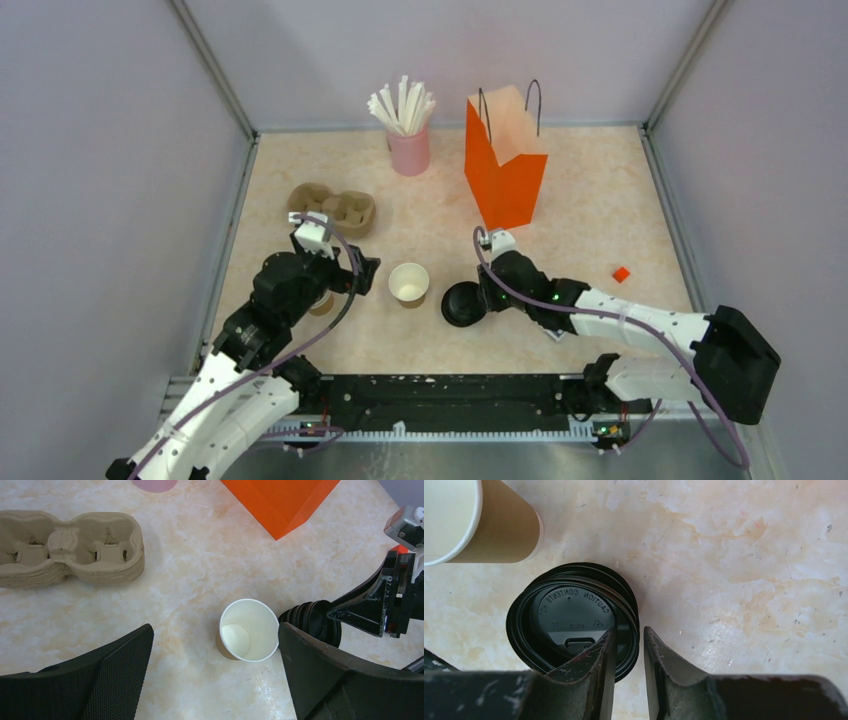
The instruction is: Pack the takeout coffee
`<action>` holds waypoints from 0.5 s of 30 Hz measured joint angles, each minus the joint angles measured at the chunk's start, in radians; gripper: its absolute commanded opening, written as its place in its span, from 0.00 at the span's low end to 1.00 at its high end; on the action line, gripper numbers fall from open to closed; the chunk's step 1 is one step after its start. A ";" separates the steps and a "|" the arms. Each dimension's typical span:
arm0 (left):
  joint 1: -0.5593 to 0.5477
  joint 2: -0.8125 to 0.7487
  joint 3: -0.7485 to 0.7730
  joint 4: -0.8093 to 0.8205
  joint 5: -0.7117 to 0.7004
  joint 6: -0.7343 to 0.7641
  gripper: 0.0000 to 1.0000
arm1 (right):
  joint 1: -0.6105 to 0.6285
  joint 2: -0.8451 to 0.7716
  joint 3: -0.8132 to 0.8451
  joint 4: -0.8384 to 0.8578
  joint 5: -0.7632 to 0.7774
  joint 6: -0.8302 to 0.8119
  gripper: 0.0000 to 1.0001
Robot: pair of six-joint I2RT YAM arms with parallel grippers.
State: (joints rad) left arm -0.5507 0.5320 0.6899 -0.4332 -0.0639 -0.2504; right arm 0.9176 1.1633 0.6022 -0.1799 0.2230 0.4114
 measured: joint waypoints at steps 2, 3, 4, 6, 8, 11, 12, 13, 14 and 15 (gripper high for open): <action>0.000 0.001 0.000 0.000 0.000 0.000 0.99 | 0.000 0.000 0.000 0.009 0.000 -0.001 0.21; 0.000 0.001 0.000 0.000 0.000 0.000 0.99 | 0.000 0.000 0.000 0.012 0.002 -0.002 0.19; 0.000 0.001 0.000 0.000 0.000 0.000 0.99 | 0.000 0.000 0.000 0.014 0.004 -0.002 0.18; 0.000 0.001 0.000 0.000 0.000 0.002 0.99 | 0.000 0.000 0.000 0.014 0.008 -0.003 0.15; 0.000 0.001 0.000 0.000 0.000 0.003 0.99 | 0.000 0.000 0.000 0.013 0.013 -0.005 0.13; 0.000 0.001 0.000 0.000 0.000 0.005 0.99 | -0.003 -0.001 0.000 0.011 0.016 -0.008 0.08; 0.000 0.001 0.000 0.000 0.000 0.006 0.99 | -0.003 -0.002 0.000 0.010 0.017 -0.010 0.06; 0.000 0.002 0.000 0.000 0.000 0.006 0.99 | -0.004 -0.005 0.000 0.008 0.018 -0.010 0.04; 0.000 0.002 0.000 0.000 0.000 0.007 0.99 | -0.004 -0.008 0.000 0.008 0.019 -0.011 0.02; 0.000 0.002 0.000 0.000 0.000 0.007 0.99 | -0.004 -0.011 0.000 0.008 0.019 -0.011 0.00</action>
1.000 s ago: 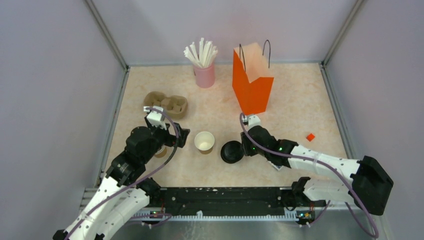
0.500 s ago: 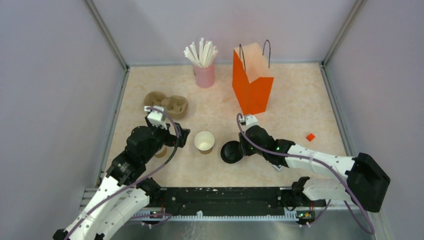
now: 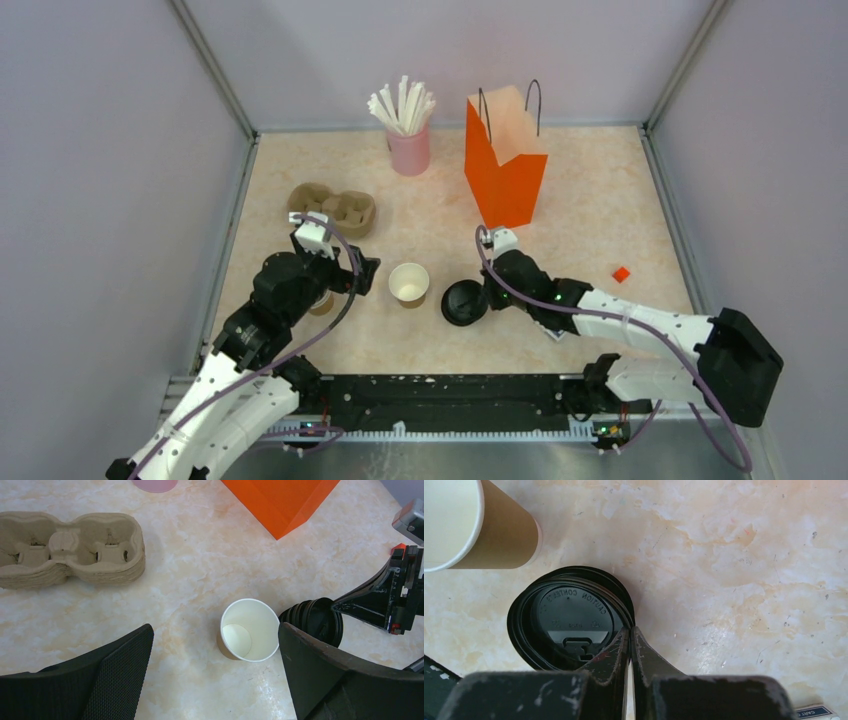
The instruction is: Pack the takeout coffee
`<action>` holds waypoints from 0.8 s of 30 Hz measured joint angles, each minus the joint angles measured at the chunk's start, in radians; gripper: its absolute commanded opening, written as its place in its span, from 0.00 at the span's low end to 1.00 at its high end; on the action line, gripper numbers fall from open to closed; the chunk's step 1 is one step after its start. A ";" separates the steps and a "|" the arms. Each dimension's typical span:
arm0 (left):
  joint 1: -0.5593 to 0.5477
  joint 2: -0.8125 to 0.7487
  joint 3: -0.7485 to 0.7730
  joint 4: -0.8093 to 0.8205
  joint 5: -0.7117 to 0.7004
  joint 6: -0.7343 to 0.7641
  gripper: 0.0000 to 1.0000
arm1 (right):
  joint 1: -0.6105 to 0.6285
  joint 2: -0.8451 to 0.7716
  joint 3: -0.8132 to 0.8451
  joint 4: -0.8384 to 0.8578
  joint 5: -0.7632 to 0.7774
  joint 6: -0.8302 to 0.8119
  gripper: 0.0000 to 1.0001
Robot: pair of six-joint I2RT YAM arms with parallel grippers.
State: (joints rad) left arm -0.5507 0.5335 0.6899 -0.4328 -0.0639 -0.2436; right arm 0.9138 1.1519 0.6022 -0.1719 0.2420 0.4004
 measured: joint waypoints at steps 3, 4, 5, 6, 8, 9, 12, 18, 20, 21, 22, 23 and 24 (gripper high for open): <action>0.000 0.000 0.000 0.000 0.000 0.000 0.99 | 0.000 -0.011 0.000 0.001 0.000 -0.002 0.00; 0.000 0.000 0.000 0.000 0.000 0.001 0.99 | 0.000 -0.013 0.000 0.001 0.001 -0.005 0.00; 0.000 0.000 0.000 0.000 0.000 0.001 0.99 | 0.000 -0.013 0.000 0.001 0.001 -0.006 0.00; 0.000 0.000 0.000 0.000 0.000 0.002 0.99 | 0.000 -0.013 0.000 0.001 0.001 -0.007 0.00; 0.000 0.000 0.000 0.000 0.000 0.003 0.99 | 0.000 -0.013 0.000 0.001 0.000 -0.008 0.00; 0.000 0.000 0.000 0.000 0.000 0.003 0.99 | 0.000 -0.013 0.000 0.000 0.000 -0.008 0.00; 0.000 0.000 0.000 0.000 0.000 0.003 0.99 | 0.000 -0.020 0.000 -0.005 -0.006 -0.008 0.00; 0.000 0.005 0.000 0.000 -0.009 0.003 0.99 | 0.000 -0.102 0.000 -0.039 -0.018 -0.014 0.00; 0.000 0.008 0.000 -0.001 -0.016 0.002 0.99 | -0.001 -0.132 0.001 -0.046 -0.021 -0.016 0.00; 0.000 0.008 0.000 -0.001 -0.023 0.002 0.99 | -0.001 -0.145 0.001 -0.048 -0.024 -0.016 0.00; 0.000 0.008 0.000 -0.001 -0.028 0.002 0.99 | -0.001 -0.153 0.001 -0.051 -0.025 -0.016 0.00; 0.000 0.008 0.000 -0.001 -0.031 0.002 0.99 | -0.001 -0.159 0.001 -0.055 -0.027 -0.016 0.00; 0.000 0.008 0.000 -0.001 -0.032 0.001 0.99 | -0.001 -0.164 0.001 -0.058 -0.030 -0.016 0.00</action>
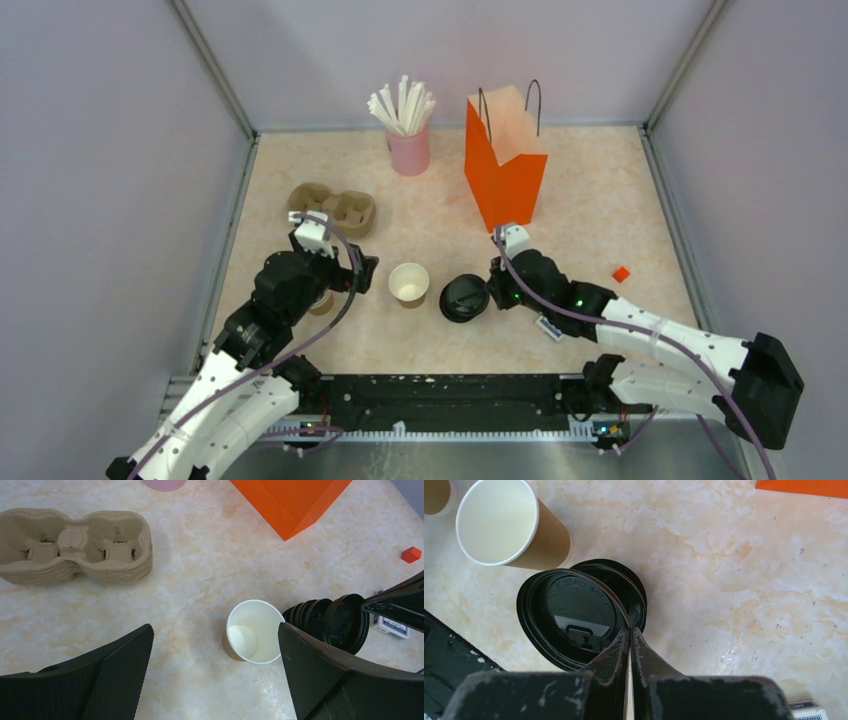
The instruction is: Pack the takeout coffee
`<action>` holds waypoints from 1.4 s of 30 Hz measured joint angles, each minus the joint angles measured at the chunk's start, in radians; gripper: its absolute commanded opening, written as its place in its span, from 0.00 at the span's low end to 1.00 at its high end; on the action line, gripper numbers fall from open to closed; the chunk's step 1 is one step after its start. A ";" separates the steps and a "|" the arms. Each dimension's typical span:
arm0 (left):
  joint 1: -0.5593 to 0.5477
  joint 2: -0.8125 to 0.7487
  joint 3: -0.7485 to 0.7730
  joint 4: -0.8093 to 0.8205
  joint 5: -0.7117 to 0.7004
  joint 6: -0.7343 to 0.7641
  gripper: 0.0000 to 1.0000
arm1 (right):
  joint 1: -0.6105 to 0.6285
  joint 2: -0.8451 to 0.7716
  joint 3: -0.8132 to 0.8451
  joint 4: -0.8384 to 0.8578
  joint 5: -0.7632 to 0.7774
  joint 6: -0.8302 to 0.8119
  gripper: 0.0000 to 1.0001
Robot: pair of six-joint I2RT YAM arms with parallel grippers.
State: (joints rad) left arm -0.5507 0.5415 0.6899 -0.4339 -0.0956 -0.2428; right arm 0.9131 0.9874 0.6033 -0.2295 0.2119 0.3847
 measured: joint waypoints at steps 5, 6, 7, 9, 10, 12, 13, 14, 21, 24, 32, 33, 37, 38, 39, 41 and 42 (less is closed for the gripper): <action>0.000 0.003 0.002 0.000 0.064 -0.005 0.99 | 0.000 -0.016 0.004 0.000 -0.043 0.002 0.00; 0.000 0.009 0.007 0.000 0.101 -0.006 0.99 | 0.000 -0.021 0.009 0.003 -0.059 0.003 0.00; 0.000 0.020 0.015 0.001 0.143 -0.008 0.99 | 0.000 -0.027 0.015 0.011 -0.077 0.005 0.00; 0.000 0.055 0.041 0.004 0.249 -0.022 0.99 | 0.000 -0.042 0.023 0.044 -0.110 0.011 0.00; 0.000 0.074 0.055 0.010 0.296 -0.031 0.99 | 0.000 -0.050 0.027 0.068 -0.132 0.018 0.00; 0.000 0.116 0.079 0.029 0.394 -0.056 0.99 | 0.000 -0.053 0.035 0.129 -0.179 0.033 0.00; 0.000 0.136 0.087 0.042 0.442 -0.073 0.99 | 0.000 -0.051 0.039 0.155 -0.200 0.040 0.00; 0.000 0.157 0.094 0.057 0.492 -0.092 0.99 | 0.000 -0.048 0.043 0.187 -0.225 0.048 0.00; 0.000 0.253 0.095 0.102 0.668 -0.165 0.87 | 0.000 -0.019 0.054 0.322 -0.321 0.096 0.00; 0.000 0.278 0.093 0.134 0.716 -0.198 0.76 | 0.000 -0.016 0.053 0.352 -0.340 0.111 0.00; 0.000 0.295 0.077 0.200 0.774 -0.268 0.48 | 0.000 0.006 0.053 0.380 -0.364 0.132 0.00; 0.000 0.295 0.074 0.204 0.776 -0.273 0.44 | 0.000 0.011 0.053 0.380 -0.366 0.133 0.00; 0.000 0.295 0.064 0.204 0.774 -0.294 0.29 | 0.000 0.028 0.053 0.380 -0.370 0.133 0.00; 0.000 0.295 0.062 0.204 0.769 -0.297 0.29 | 0.000 0.030 0.053 0.379 -0.370 0.133 0.00; 0.000 0.295 0.061 0.202 0.760 -0.300 0.29 | 0.000 0.031 0.053 0.379 -0.370 0.133 0.00; 0.001 0.295 0.061 0.197 0.747 -0.306 0.28 | 0.000 0.034 0.054 0.380 -0.369 0.134 0.01; 0.001 0.295 0.061 0.195 0.742 -0.309 0.28 | 0.000 0.035 0.053 0.380 -0.370 0.135 0.02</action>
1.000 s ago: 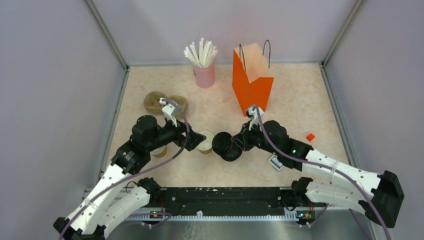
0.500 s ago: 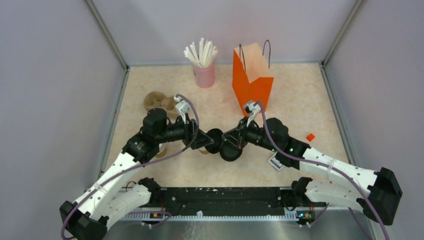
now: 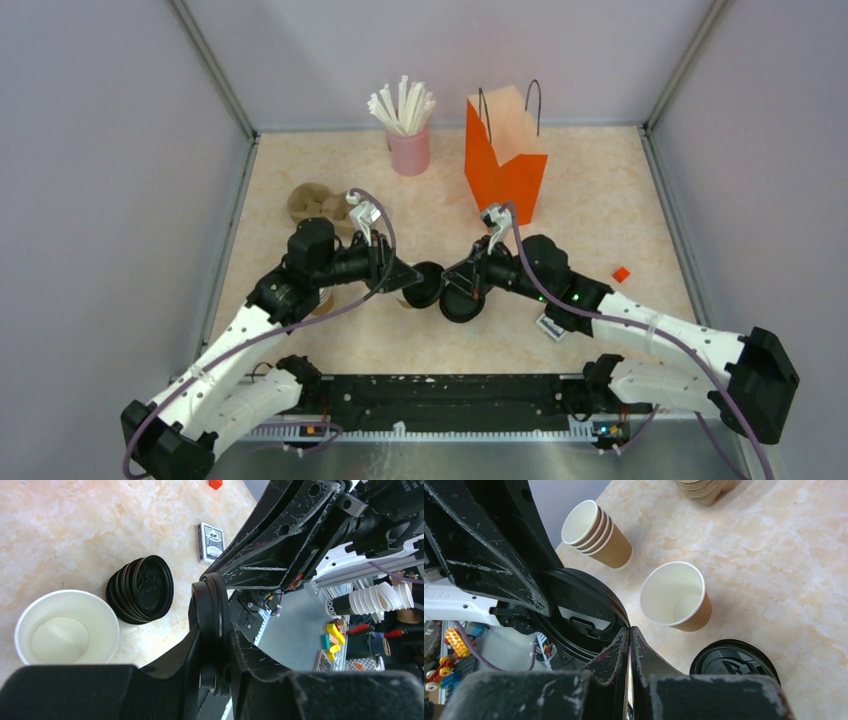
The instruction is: Pack the takeout coffee
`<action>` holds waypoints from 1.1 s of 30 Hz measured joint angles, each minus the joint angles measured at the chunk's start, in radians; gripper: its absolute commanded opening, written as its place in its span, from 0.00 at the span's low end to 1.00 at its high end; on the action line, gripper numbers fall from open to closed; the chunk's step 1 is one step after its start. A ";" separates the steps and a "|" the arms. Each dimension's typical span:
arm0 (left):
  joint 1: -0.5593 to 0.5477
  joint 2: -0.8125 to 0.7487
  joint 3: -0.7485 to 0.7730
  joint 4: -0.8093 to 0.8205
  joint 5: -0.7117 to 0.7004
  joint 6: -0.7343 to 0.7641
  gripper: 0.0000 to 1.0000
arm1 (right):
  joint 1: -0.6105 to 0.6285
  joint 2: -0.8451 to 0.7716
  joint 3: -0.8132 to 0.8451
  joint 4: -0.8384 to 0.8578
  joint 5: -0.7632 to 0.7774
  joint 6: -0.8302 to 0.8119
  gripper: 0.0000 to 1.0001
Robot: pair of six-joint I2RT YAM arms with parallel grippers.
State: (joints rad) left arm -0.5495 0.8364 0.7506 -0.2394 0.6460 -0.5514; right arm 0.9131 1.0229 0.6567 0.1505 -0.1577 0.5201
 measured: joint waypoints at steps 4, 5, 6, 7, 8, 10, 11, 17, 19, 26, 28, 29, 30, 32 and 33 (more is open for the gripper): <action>0.000 0.000 0.000 -0.008 -0.017 -0.009 0.23 | 0.000 0.002 0.000 0.000 0.003 0.000 0.09; 0.000 0.000 0.000 -0.009 -0.022 -0.011 0.23 | 0.000 0.002 0.000 -0.001 0.006 0.000 0.12; 0.000 0.000 0.000 -0.010 -0.028 -0.014 0.22 | 0.000 0.002 0.000 -0.001 0.008 0.000 0.17; 0.000 0.000 0.000 -0.012 -0.035 -0.018 0.22 | 0.000 0.002 0.000 -0.002 0.012 -0.003 0.22; 0.000 0.000 0.000 -0.014 -0.041 -0.023 0.22 | 0.000 0.002 0.000 -0.003 0.018 -0.003 0.25; 0.000 0.000 0.000 -0.017 -0.052 -0.027 0.23 | 0.000 0.001 0.000 -0.010 0.029 -0.007 0.32; -0.001 0.000 0.000 -0.017 -0.060 -0.031 0.23 | 0.000 -0.001 0.000 -0.014 0.035 -0.011 0.34; -0.001 0.000 0.000 -0.017 -0.099 -0.062 0.26 | 0.000 -0.042 0.000 -0.052 0.063 -0.082 0.45; -0.001 0.000 0.000 -0.017 -0.112 -0.074 0.26 | 0.009 -0.066 0.000 -0.047 0.073 -0.132 0.49; -0.001 0.000 0.000 -0.016 -0.142 -0.111 0.28 | 0.222 -0.165 -0.082 0.187 0.123 -0.576 0.67; -0.001 0.000 0.000 -0.016 -0.143 -0.125 0.29 | 0.303 -0.171 -0.132 0.271 0.125 -0.750 0.69; -0.001 0.000 0.000 -0.016 -0.142 -0.130 0.29 | 0.332 -0.167 -0.153 0.299 0.119 -0.838 0.71; -0.001 0.000 0.000 -0.016 -0.142 -0.135 0.29 | 0.349 -0.159 -0.167 0.317 0.113 -0.911 0.72; -0.001 0.000 0.000 -0.016 -0.142 -0.143 0.29 | 0.370 -0.140 -0.176 0.330 0.112 -1.029 0.73; -0.001 0.000 0.000 -0.016 -0.142 -0.147 0.29 | 0.378 -0.130 -0.177 0.333 0.116 -1.082 0.73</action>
State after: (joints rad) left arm -0.5507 0.8360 0.7506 -0.2558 0.5041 -0.6987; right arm 1.2907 0.8928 0.4801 0.4839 -0.0414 -0.5621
